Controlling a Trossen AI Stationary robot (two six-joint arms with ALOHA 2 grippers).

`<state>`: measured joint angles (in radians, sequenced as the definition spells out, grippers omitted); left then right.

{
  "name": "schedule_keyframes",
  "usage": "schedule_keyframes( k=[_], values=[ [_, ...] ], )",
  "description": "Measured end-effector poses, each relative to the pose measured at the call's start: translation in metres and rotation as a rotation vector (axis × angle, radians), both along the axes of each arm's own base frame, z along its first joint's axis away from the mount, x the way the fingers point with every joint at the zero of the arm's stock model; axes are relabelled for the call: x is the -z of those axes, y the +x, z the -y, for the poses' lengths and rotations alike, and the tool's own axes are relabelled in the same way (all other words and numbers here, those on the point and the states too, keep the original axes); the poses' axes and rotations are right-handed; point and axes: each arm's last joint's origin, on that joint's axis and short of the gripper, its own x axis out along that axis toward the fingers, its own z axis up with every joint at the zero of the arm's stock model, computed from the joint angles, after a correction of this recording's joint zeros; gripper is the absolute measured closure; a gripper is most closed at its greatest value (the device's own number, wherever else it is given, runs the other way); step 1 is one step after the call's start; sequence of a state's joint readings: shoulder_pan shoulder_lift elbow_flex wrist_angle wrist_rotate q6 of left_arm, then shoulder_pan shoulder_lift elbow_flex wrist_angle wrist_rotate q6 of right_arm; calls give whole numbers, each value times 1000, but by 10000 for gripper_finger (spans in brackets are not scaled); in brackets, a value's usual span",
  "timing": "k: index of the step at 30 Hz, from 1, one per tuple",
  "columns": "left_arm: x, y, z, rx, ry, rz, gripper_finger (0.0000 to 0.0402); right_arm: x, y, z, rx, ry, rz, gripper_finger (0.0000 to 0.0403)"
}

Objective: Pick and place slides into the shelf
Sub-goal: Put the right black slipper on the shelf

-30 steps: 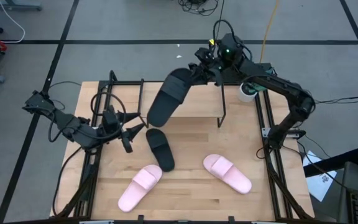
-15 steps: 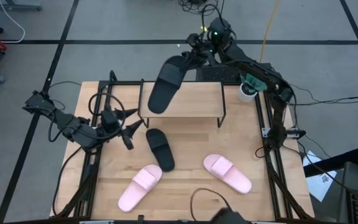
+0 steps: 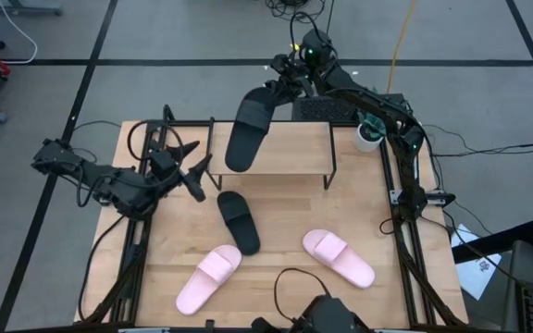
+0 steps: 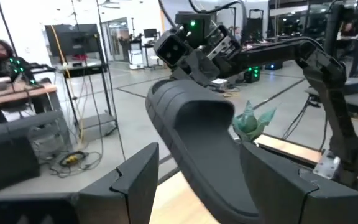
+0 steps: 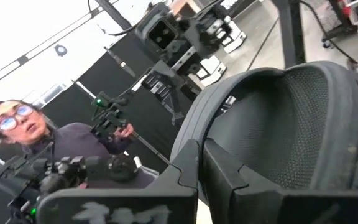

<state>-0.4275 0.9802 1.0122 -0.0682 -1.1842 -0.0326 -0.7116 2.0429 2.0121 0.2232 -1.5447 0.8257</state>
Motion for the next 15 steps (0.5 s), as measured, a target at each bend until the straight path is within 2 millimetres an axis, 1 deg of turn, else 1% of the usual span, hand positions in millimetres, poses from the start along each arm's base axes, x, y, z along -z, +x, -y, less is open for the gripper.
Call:
schedule_keyframes(
  k=[5,9,15],
  values=[
    [1,6,-9,68,-79,58,176,-9,1,-7,-13,-57,67,403],
    [5,10,-14,155,-193,103,176,-10,3,-9,-20,-63,75,403],
    [14,9,-15,149,-354,147,176,-11,1,-7,-14,-79,93,403]
  ],
)
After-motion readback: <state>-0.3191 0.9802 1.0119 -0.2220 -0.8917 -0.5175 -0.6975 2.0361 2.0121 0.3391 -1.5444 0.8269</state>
